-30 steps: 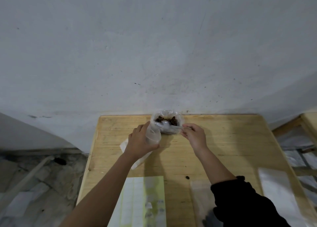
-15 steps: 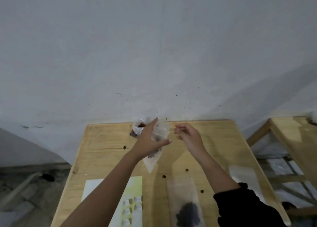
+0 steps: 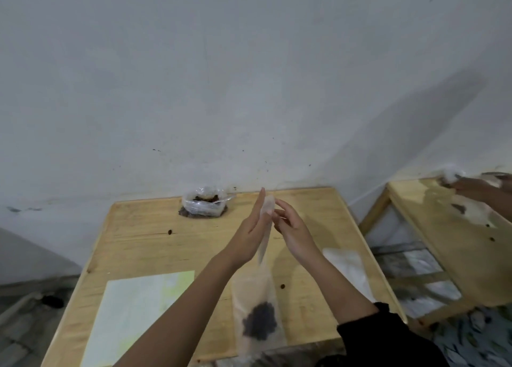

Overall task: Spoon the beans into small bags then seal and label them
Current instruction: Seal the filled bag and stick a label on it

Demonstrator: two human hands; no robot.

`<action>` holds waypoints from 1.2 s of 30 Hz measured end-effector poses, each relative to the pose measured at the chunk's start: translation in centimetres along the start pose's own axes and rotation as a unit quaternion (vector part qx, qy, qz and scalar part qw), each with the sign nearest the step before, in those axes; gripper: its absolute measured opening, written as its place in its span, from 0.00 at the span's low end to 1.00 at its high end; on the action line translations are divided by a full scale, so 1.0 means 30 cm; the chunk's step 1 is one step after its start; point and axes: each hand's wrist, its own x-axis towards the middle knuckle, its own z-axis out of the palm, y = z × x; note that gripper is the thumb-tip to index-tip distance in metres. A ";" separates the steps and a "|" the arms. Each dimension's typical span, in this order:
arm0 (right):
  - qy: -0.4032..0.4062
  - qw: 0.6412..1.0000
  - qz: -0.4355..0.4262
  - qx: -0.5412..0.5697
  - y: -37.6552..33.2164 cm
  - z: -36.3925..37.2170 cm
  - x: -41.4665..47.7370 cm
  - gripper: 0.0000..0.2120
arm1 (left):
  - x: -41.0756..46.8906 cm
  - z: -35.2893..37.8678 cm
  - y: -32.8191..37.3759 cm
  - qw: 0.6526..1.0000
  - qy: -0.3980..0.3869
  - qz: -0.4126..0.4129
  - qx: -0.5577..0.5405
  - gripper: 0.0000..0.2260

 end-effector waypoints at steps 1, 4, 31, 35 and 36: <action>0.017 1.000 -0.004 -0.002 -0.003 -0.010 -0.013 0.14 | -0.004 0.017 -0.001 1.000 0.006 0.003 0.002 0.23; 0.064 0.998 -0.022 -0.004 -0.009 -0.048 -0.047 0.16 | -0.005 0.043 -0.018 0.999 0.026 0.014 0.031 0.20; 0.125 0.992 -0.030 -0.005 -0.040 -0.108 -0.120 0.12 | -0.021 0.068 -0.026 0.973 0.175 0.049 -0.144 0.09; 0.087 0.995 -0.037 0.039 -0.039 -0.112 -0.122 0.08 | -0.027 0.049 -0.035 0.972 0.184 0.051 -0.137 0.08; 0.070 0.996 -0.039 0.028 -0.038 -0.112 -0.123 0.08 | -0.030 0.043 -0.038 0.973 0.182 0.051 -0.133 0.08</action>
